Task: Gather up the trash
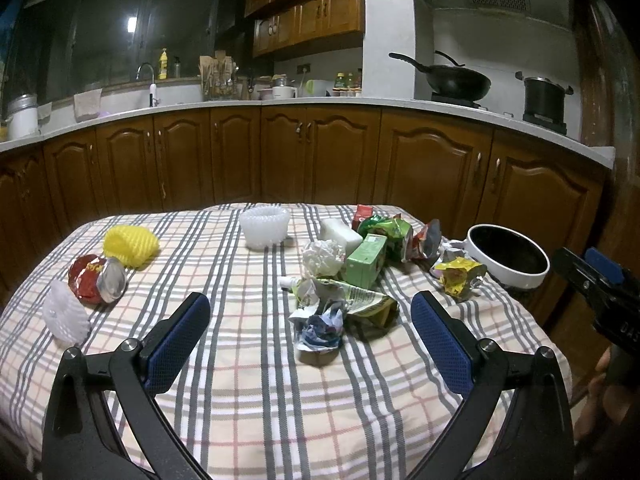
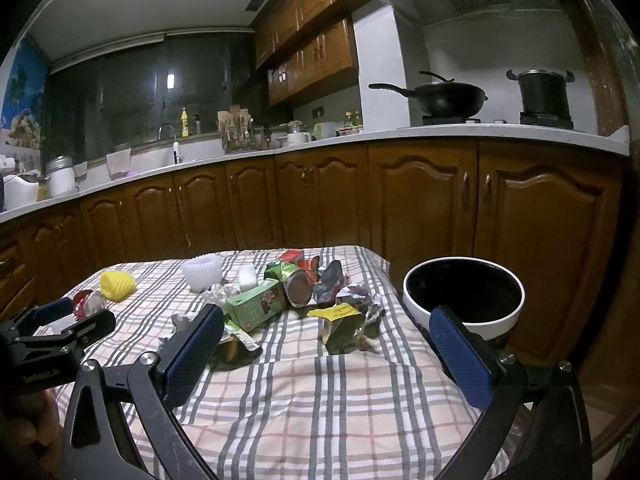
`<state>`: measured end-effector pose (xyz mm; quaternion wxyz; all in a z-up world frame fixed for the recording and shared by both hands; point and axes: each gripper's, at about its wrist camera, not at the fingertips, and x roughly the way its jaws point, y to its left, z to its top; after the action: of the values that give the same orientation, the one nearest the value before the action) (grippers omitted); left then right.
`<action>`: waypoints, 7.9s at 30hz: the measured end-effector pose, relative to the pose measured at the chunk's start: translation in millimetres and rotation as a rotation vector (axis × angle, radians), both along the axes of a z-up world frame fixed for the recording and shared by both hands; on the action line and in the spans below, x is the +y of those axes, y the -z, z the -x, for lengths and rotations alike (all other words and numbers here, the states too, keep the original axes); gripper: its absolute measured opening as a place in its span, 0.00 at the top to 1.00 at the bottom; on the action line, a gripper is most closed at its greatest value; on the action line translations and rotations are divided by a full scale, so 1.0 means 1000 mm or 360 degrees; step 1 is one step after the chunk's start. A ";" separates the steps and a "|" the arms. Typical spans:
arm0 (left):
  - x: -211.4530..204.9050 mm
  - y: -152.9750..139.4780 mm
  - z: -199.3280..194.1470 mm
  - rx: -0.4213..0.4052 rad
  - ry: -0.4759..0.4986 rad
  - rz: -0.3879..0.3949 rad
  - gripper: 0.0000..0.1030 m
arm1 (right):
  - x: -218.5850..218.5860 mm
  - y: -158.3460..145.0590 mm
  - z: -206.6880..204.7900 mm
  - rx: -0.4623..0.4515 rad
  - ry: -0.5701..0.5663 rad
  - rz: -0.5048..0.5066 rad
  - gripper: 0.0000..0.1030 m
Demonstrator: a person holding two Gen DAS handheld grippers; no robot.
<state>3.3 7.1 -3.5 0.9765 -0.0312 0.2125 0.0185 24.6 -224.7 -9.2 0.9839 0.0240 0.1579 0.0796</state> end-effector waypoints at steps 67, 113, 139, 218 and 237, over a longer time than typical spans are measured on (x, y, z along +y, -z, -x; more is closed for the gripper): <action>0.024 0.054 -0.096 0.0469 0.0013 0.0148 0.11 | -0.015 0.050 -0.119 0.0527 -0.0087 -0.0170 0.08; -0.094 0.003 -0.157 0.0413 0.0587 0.0140 0.85 | -0.104 0.032 -0.124 0.0510 -0.0003 -0.0320 0.87; -0.239 0.008 -0.255 0.0582 0.0902 0.0127 0.85 | -0.197 0.055 -0.187 0.0691 0.0125 -0.0324 0.84; 0.006 0.040 -0.153 0.0611 0.0215 0.0367 0.37 | -0.043 0.057 -0.145 0.0660 -0.0180 -0.0355 0.17; 0.021 0.056 -0.219 0.0663 0.0189 0.0335 0.37 | -0.037 0.072 -0.190 0.0719 -0.0140 -0.0309 0.17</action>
<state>222.2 27.9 -59.9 0.9023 -0.1156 0.4116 -0.0553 214.4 -261.8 -81.4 0.9123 0.1288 0.3664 0.1299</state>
